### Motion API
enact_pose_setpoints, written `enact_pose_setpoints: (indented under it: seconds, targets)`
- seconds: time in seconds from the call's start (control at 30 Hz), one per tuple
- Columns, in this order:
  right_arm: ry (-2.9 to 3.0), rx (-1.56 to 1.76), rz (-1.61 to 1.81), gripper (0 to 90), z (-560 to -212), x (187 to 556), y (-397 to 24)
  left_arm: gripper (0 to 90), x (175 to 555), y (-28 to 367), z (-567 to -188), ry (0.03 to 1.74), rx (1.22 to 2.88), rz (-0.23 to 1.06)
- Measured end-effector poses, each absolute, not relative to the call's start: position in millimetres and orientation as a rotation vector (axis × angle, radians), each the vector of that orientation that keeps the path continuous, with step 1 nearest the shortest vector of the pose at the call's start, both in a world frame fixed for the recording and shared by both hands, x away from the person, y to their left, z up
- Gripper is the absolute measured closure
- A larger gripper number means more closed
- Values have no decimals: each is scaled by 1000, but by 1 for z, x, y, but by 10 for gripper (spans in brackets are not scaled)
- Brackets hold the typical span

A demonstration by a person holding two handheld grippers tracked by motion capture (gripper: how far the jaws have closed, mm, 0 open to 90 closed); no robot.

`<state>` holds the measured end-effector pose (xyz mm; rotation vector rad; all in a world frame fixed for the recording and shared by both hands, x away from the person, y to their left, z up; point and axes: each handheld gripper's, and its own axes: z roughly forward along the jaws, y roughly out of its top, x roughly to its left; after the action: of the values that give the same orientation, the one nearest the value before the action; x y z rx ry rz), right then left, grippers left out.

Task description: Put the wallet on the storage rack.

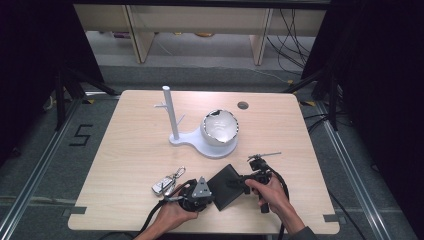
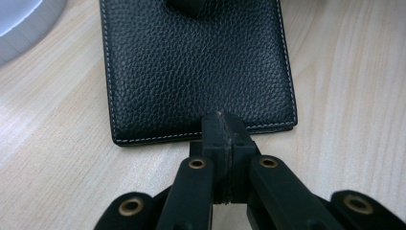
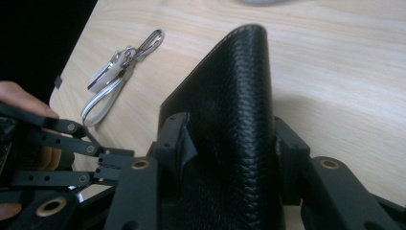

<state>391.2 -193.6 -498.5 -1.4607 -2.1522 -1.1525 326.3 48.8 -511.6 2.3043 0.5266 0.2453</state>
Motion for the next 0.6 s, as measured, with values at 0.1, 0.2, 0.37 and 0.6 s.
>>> enact_pose_setpoints:
  seconds: [0.1,0.2,0.37,0.6]
  targets:
    - [-2232,-1397,-1194,615,-495,392,-195,891,326,49,-511,528,2309,248]
    - [-2226,-1368,-1208,647,-492,391,-197,891,326,49,-511,524,2312,264]
    - [-2237,-1296,-1258,732,-488,389,-198,882,326,50,-511,529,2315,257]
    - [-2234,-1266,-1286,763,-481,385,-193,767,327,54,-503,544,2290,234]
